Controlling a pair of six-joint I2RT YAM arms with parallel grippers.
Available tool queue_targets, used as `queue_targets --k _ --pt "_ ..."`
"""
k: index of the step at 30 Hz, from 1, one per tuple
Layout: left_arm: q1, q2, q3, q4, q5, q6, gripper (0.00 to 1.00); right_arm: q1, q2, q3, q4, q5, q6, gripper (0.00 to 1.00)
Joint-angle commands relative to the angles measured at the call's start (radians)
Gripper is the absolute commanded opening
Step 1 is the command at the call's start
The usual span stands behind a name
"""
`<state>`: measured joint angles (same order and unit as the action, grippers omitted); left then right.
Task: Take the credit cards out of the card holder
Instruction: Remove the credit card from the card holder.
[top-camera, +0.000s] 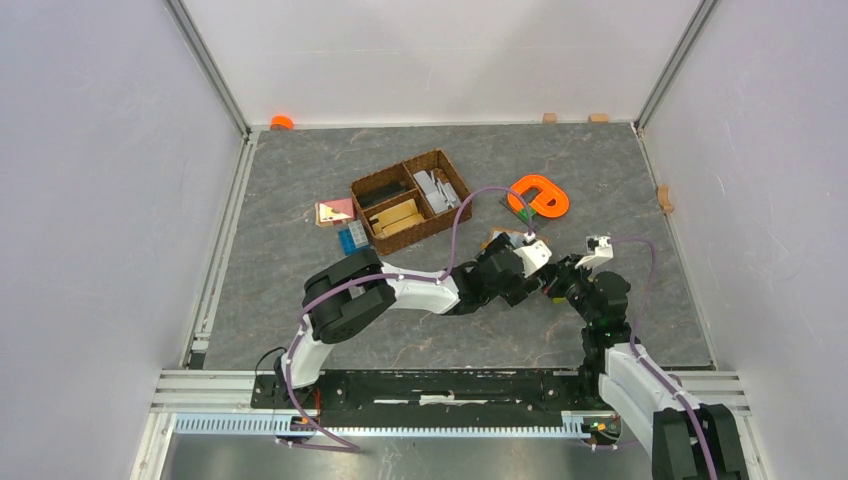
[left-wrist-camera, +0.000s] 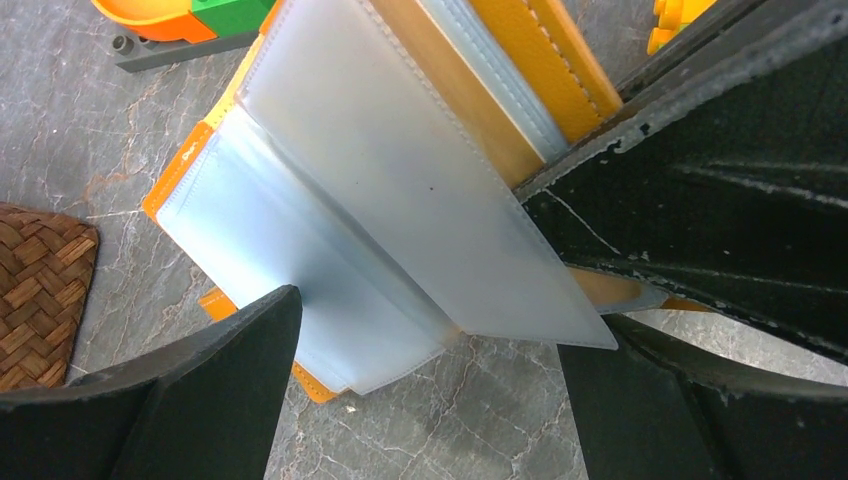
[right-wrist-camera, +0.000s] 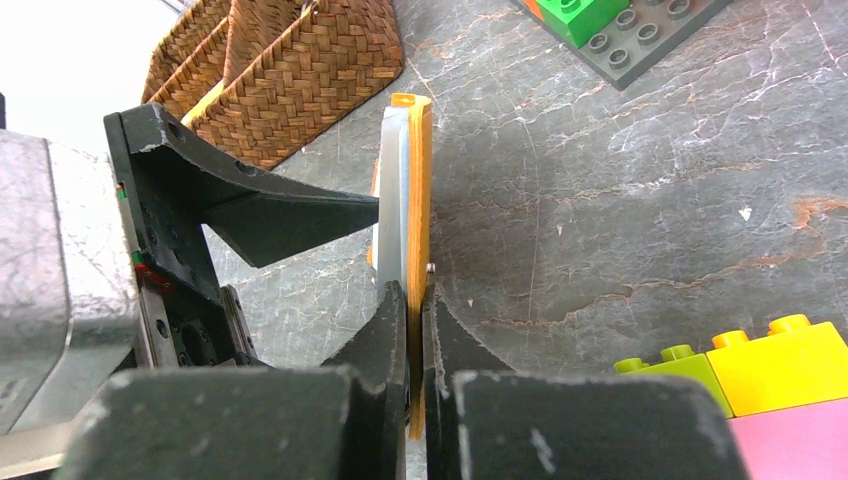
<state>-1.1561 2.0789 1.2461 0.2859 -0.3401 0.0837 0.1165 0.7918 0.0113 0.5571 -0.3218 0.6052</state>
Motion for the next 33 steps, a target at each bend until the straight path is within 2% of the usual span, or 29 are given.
queue_targets --k 1,5,9,13,19,22,25,30,32,33 --pt "0.011 -0.013 -0.008 0.063 -0.074 -0.061 1.00 -0.001 0.004 -0.038 0.076 -0.039 0.018 0.00" --pt "0.009 -0.032 -0.035 0.093 -0.020 -0.059 1.00 0.000 0.006 -0.038 0.081 -0.043 0.020 0.00" --pt "-0.016 -0.037 -0.045 0.116 -0.040 -0.036 1.00 -0.002 0.009 -0.039 0.083 -0.047 0.022 0.00" --pt "-0.019 -0.077 -0.060 0.113 -0.033 -0.073 1.00 -0.002 0.009 -0.038 0.084 -0.047 0.025 0.00" --pt "0.014 -0.276 -0.133 0.054 -0.046 -0.149 1.00 -0.003 -0.014 -0.035 0.060 -0.027 0.025 0.00" --pt "0.059 -0.380 -0.198 0.038 0.015 -0.181 1.00 -0.004 -0.025 -0.035 0.052 -0.022 0.024 0.00" --pt "0.065 -0.452 -0.192 -0.083 0.025 -0.190 1.00 -0.004 -0.027 -0.034 0.049 -0.028 0.029 0.00" --pt "0.088 -0.555 -0.195 -0.223 0.171 -0.225 1.00 -0.006 -0.032 -0.033 0.053 -0.050 0.038 0.00" --pt "0.138 -0.580 -0.202 -0.238 0.341 -0.249 1.00 -0.006 -0.036 -0.032 0.053 -0.057 0.040 0.00" --pt "0.149 -0.586 -0.208 -0.235 0.384 -0.270 1.00 -0.006 -0.040 -0.031 0.052 -0.061 0.041 0.00"
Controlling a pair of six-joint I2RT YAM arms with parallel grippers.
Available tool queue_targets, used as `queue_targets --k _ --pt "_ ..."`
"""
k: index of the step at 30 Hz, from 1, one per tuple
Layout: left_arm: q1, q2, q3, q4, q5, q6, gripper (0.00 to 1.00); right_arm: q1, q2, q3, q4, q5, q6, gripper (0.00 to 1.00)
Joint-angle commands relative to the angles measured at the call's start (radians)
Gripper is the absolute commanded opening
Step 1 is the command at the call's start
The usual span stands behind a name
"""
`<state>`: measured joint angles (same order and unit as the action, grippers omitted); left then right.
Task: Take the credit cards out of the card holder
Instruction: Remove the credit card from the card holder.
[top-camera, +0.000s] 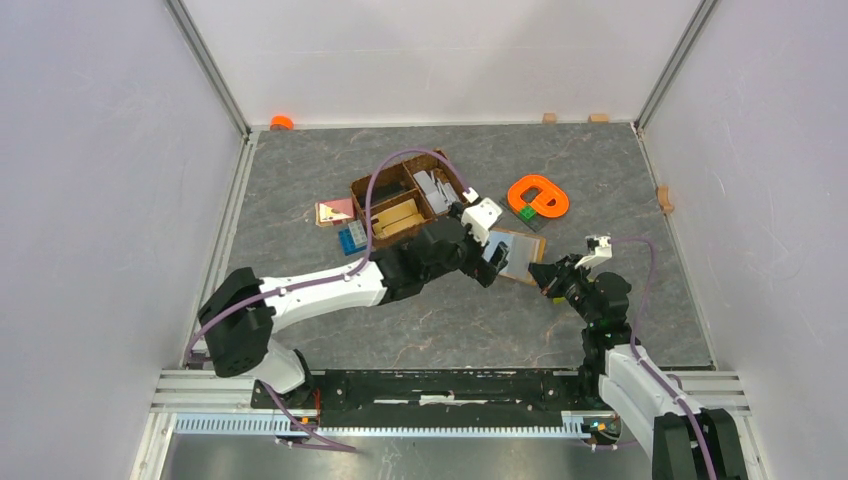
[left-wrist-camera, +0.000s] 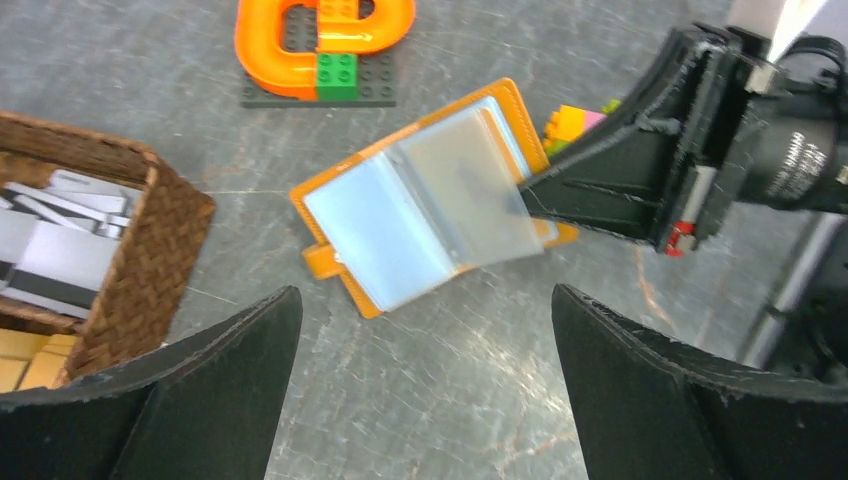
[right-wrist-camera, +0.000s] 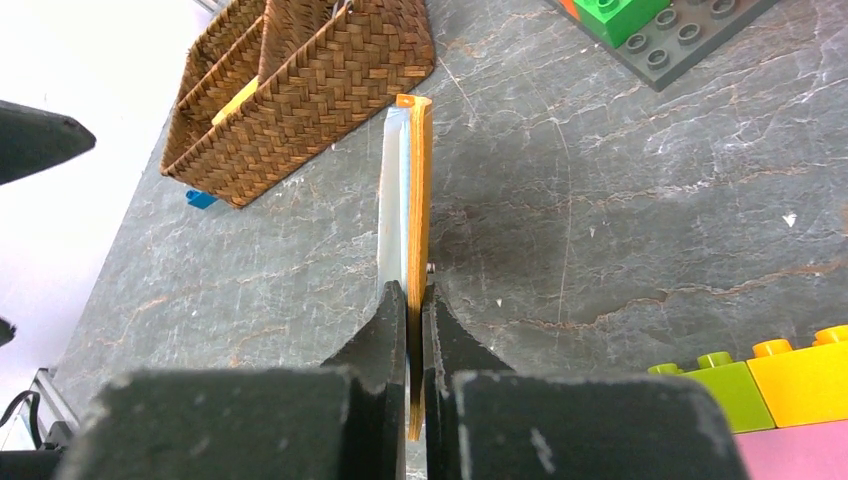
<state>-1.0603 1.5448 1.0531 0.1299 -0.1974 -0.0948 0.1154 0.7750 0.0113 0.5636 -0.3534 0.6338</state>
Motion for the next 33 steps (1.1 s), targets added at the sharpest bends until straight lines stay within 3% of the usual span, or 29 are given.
queue_targets --k 1,6,11,21,28,33 --pt "0.065 -0.055 -0.019 -0.076 0.258 -0.104 1.00 -0.005 -0.023 -0.029 0.047 -0.034 0.014 0.00" --pt "0.127 -0.011 -0.050 0.029 0.473 -0.216 1.00 -0.008 -0.023 -0.023 0.084 -0.111 0.024 0.00" --pt "0.160 0.117 -0.035 0.166 0.699 -0.319 1.00 -0.007 -0.032 0.038 0.017 -0.132 -0.018 0.00" --pt "0.119 0.125 -0.007 0.046 0.404 -0.296 1.00 0.036 -0.048 0.022 0.053 -0.099 0.020 0.00" --pt "0.031 0.138 0.054 -0.070 0.164 -0.204 0.96 0.144 -0.034 0.015 0.102 0.003 0.073 0.00" --pt "0.018 0.149 0.069 -0.082 0.130 -0.201 0.94 0.223 -0.054 0.027 0.073 0.102 0.066 0.00"
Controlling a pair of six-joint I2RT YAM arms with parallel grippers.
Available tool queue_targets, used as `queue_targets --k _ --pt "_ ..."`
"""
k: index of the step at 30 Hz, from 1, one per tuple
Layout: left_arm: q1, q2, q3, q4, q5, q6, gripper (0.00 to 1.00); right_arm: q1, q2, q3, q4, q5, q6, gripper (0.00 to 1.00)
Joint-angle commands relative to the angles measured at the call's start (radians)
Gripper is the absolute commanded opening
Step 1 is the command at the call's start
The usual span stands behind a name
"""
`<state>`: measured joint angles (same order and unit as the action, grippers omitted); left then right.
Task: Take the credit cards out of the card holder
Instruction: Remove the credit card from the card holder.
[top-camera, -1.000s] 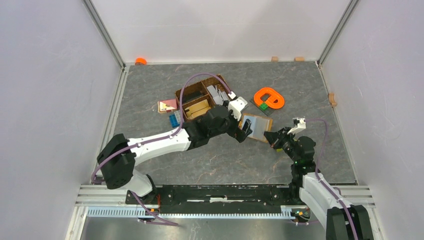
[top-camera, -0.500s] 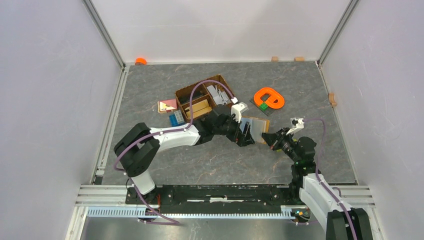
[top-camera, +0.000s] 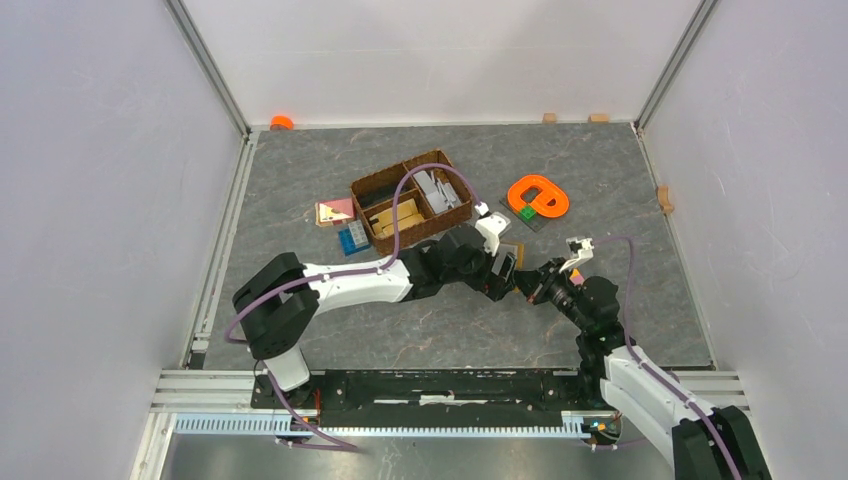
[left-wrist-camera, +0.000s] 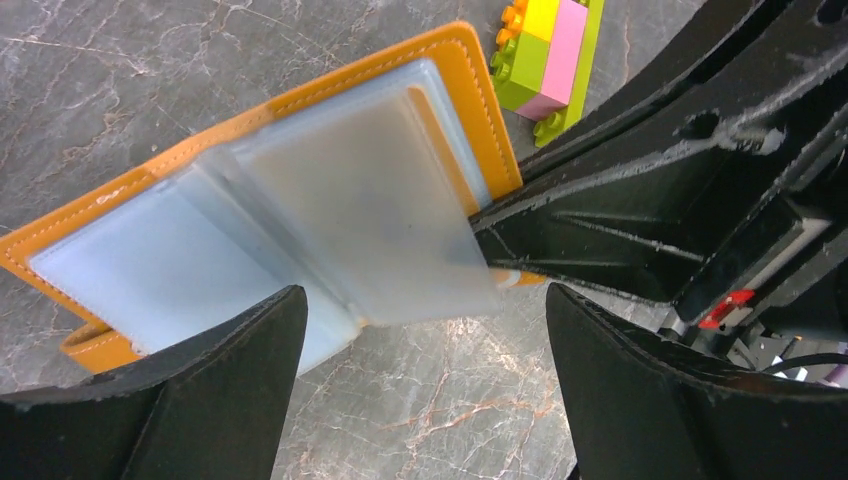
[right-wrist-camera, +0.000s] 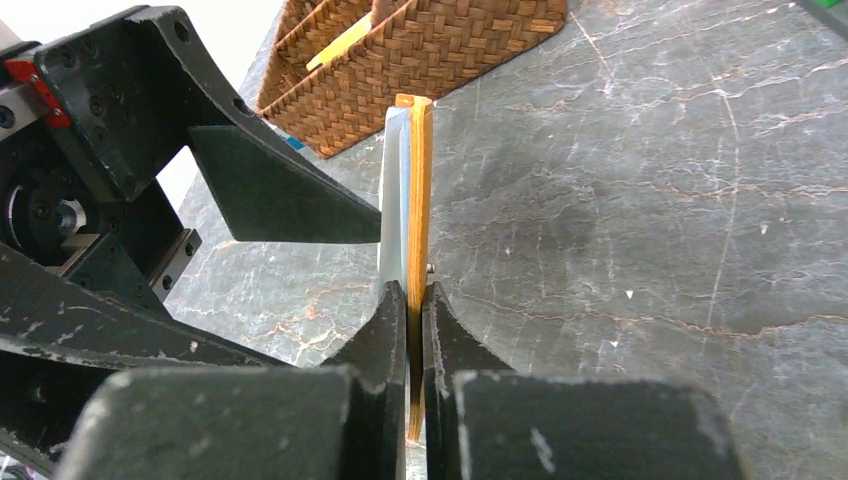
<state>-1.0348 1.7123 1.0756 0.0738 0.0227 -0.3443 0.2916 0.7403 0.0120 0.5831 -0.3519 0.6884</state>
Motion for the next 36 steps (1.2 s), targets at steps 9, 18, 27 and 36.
queue_targets --k 9,18,27,36 --pt "-0.006 0.012 0.084 -0.108 -0.197 0.052 0.78 0.076 -0.018 0.028 0.043 0.141 0.004 0.00" --pt "0.125 -0.081 -0.029 -0.091 -0.274 -0.108 0.40 0.076 -0.094 0.032 -0.063 0.253 -0.026 0.00" --pt "0.170 -0.339 -0.299 0.247 -0.141 -0.108 0.56 0.065 -0.120 0.064 -0.118 0.201 -0.116 0.00" --pt "0.168 -0.357 -0.289 0.316 0.250 -0.123 0.39 0.025 -0.045 0.081 0.057 -0.146 -0.057 0.00"
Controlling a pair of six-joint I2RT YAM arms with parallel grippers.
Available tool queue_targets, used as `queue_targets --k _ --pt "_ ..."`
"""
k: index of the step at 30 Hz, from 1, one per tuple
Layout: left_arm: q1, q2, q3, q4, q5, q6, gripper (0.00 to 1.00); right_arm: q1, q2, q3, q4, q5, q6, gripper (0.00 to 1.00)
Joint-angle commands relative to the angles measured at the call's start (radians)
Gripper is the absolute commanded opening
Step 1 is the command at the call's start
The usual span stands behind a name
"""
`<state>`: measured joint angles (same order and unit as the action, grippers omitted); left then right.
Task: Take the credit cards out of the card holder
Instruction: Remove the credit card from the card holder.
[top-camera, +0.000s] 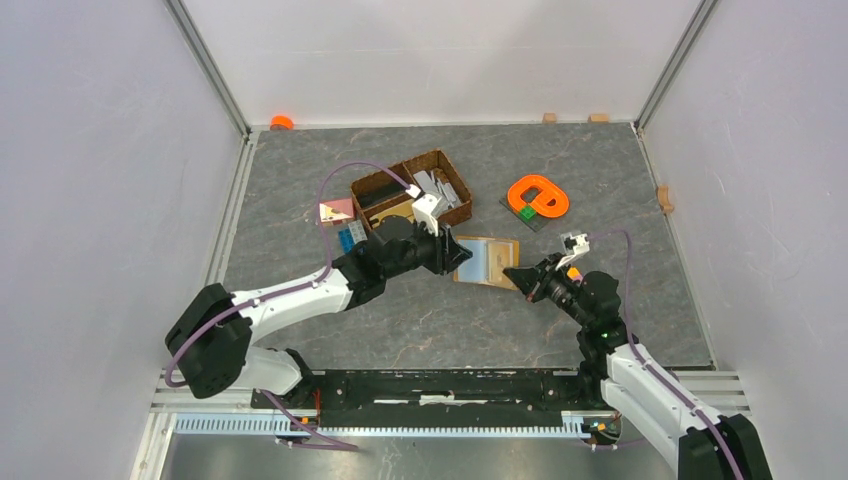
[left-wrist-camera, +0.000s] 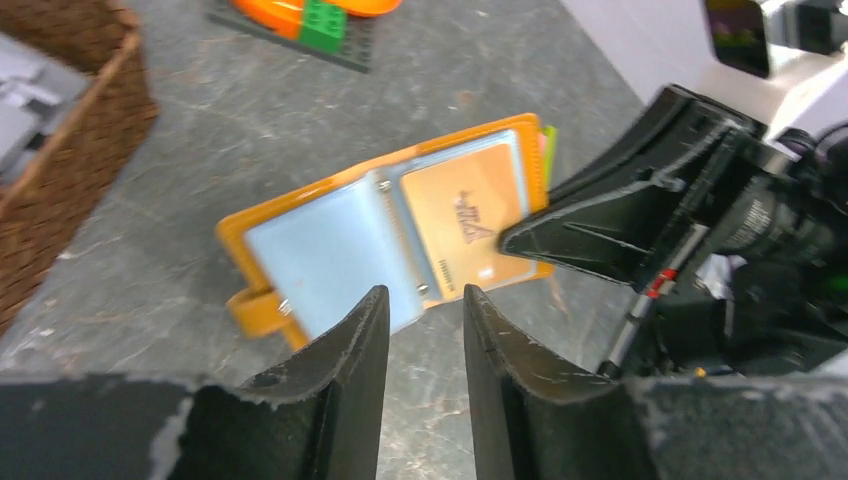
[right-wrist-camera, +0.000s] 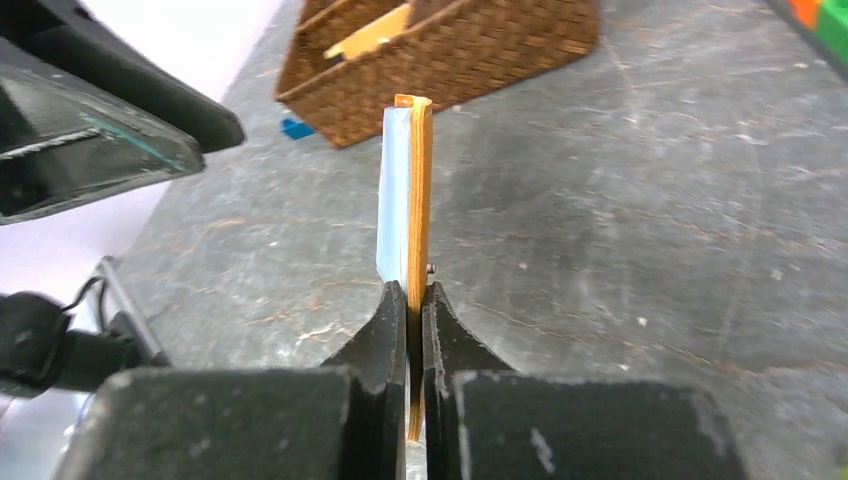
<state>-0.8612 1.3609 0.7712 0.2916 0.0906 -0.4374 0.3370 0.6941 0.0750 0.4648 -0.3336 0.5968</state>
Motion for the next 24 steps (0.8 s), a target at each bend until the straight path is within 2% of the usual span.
queue_targets --k 1,5,12,18,24 --pt "-0.004 -0.002 0.009 0.103 0.199 -0.037 0.38 -0.026 0.002 0.006 0.212 -0.186 0.060 0.00" --pt "-0.004 0.004 -0.029 0.158 0.290 -0.068 0.36 -0.044 0.030 -0.037 0.393 -0.296 0.157 0.00" --pt "-0.002 0.044 -0.024 0.157 0.274 -0.104 0.32 -0.046 0.116 -0.070 0.641 -0.391 0.281 0.00" --pt "0.033 0.071 -0.057 0.227 0.282 -0.168 0.33 -0.045 0.123 -0.103 0.671 -0.388 0.296 0.00" --pt "0.050 0.097 -0.072 0.356 0.407 -0.229 0.34 -0.046 0.117 -0.105 0.672 -0.385 0.302 0.00"
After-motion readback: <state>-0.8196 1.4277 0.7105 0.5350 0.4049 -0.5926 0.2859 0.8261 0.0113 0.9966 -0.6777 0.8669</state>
